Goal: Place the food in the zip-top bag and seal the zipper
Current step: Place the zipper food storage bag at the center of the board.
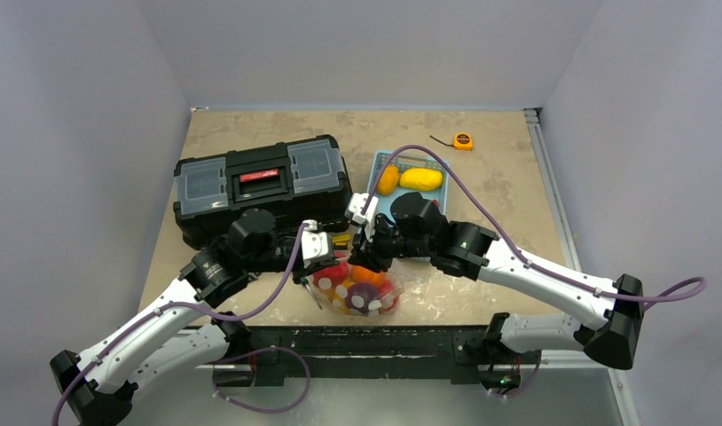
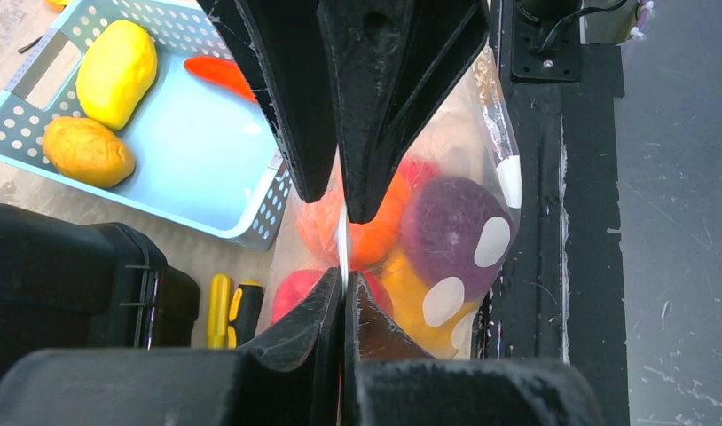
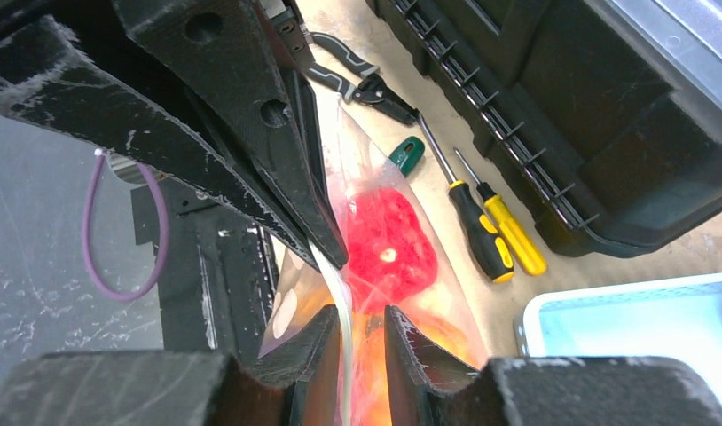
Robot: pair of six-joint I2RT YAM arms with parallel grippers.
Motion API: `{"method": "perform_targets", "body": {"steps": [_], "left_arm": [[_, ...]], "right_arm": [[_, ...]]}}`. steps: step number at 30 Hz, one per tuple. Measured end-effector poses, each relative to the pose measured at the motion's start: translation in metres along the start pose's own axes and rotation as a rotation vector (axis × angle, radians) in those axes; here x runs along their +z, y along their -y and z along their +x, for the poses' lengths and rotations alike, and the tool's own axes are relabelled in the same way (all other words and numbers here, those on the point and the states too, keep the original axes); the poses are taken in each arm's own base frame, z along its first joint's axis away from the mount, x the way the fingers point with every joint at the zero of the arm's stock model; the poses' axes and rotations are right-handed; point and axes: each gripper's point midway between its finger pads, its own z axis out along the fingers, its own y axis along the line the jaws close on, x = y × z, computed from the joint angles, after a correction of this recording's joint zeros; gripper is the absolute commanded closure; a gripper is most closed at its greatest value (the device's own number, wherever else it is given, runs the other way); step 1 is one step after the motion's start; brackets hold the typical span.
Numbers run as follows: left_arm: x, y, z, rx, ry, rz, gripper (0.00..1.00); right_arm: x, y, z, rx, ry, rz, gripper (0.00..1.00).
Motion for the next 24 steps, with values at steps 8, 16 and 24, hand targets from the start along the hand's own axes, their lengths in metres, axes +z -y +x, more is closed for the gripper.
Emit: {"method": "perform_targets", "body": {"steps": [8,16,24], "left_arm": [[0.000,0.000,0.000,-0.002,-0.001,0.001,0.99],[-0.004,-0.005,-0.005,-0.042,0.016,-0.051,0.24],[-0.051,-0.037,-0.039,0.036,0.230,-0.371,0.06]], "right_arm": [[0.002,0.005,0.005,0.006,-0.014,0.028,0.93],[0.002,0.004,0.005,0.022,-0.013,0.028,1.00],[-0.011,0.006,-0.010,0.105,0.066,0.072,1.00]]}}
